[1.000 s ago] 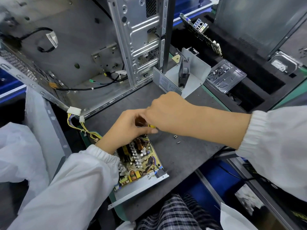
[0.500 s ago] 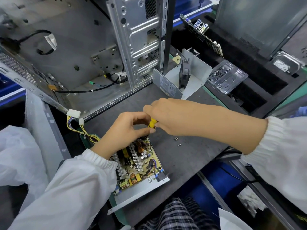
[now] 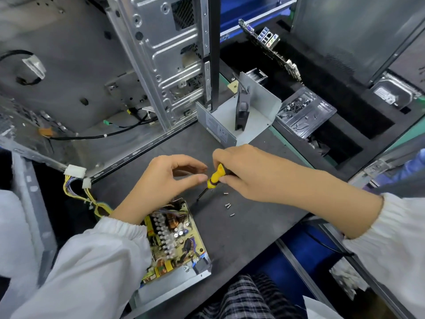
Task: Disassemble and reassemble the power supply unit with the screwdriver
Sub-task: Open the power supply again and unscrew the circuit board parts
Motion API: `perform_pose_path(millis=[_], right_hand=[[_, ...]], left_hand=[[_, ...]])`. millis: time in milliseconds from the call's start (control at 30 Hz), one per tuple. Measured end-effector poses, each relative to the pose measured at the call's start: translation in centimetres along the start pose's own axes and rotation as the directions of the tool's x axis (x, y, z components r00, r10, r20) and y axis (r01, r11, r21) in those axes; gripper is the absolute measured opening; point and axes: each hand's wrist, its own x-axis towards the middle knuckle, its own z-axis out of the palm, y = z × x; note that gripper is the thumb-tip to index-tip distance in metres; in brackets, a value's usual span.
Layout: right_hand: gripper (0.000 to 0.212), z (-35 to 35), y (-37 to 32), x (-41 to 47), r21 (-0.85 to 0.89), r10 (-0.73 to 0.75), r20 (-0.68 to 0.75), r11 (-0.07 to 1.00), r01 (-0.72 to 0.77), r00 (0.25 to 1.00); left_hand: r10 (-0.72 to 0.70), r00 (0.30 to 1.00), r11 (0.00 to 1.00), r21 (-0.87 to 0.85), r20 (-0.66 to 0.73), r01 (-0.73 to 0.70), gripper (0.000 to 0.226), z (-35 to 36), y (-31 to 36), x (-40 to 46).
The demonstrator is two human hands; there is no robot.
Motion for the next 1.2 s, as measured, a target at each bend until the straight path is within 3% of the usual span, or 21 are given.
perform_pose_path(millis=[100, 133, 233, 300, 367, 433, 533, 600, 733, 833, 967, 1200], right_hand=[[0.008, -0.4, 1.4, -1.5, 0.172, 0.089, -0.089, 0.982, -0.073, 0.992], [0.009, -0.4, 1.8, -2.1, 0.242, 0.128, -0.101, 0.965, -0.100, 0.987], [0.010, -0.3, 1.9, -3.4, 0.510, 0.190, -0.116, 0.853, -0.105, 0.975], [0.008, 0.0, 1.0, -3.2, 0.602, 0.155, -0.114, 0.797, -0.056, 0.981], [0.007, 0.6, 0.2, -2.5, 0.646, 0.120, -0.091, 0.763, -0.034, 0.989], [0.007, 1.1, -1.1, -1.3, 0.668, 0.064, -0.070, 0.745, -0.001, 0.996], [0.006, 1.6, -3.3, 0.2, 0.694, -0.013, -0.084, 0.716, 0.067, 0.996], [0.010, 2.2, -4.5, 0.5, 0.736, -0.045, -0.083, 0.671, 0.091, 0.996], [0.016, 5.7, -6.5, 0.3, 0.693, -0.130, 0.140, 0.721, -0.003, 0.982], [0.008, 8.9, -7.8, 0.2, 0.629, -0.155, 0.279, 0.775, -0.058, 0.948], [0.013, 11.7, -9.1, 0.2, 0.569, -0.032, 0.250, 0.814, -0.120, 0.968], [0.012, 15.3, -14.3, 0.5, 0.547, 0.113, 0.148, 0.819, -0.176, 0.983]], left_hand=[[0.037, 0.968, 0.995, 0.102, -0.248, -0.012, 0.016, -0.9, -0.7, -2.0], [0.035, 0.963, 0.989, 0.149, -0.266, 0.005, 0.020, -1.3, -0.9, -2.9], [-0.160, 0.987, 0.927, 0.340, -0.014, 0.155, 0.067, -1.5, -1.7, -5.3], [-0.245, 0.969, 0.949, 0.217, 0.043, 0.230, 0.078, -1.6, -2.2, -7.0], [-0.223, 0.975, 0.974, -0.035, -0.020, 0.222, 0.068, -1.7, -2.4, -8.2], [-0.241, 0.962, 0.960, -0.176, -0.131, 0.217, 0.055, -2.4, -2.6, -10.1], [-0.253, 0.934, 0.952, -0.235, -0.253, 0.195, 0.018, -3.4, -2.8, -12.8], [-0.257, 0.923, 0.942, -0.288, -0.287, 0.173, 0.007, -3.8, -3.1, -14.1], [-0.293, 0.897, 0.930, -0.315, -0.330, 0.188, 0.002, -4.4, -4.1, -16.5], [-0.306, 0.908, 0.939, -0.250, -0.287, 0.238, 0.006, -5.2, -5.3, -16.4], [-0.323, 0.858, 0.937, -0.006, -0.398, 0.350, 0.007, -6.4, -9.0, -12.8], [-0.400, 0.800, 0.904, -0.051, -0.448, 0.424, 0.025, -6.2, -14.9, -11.6]])
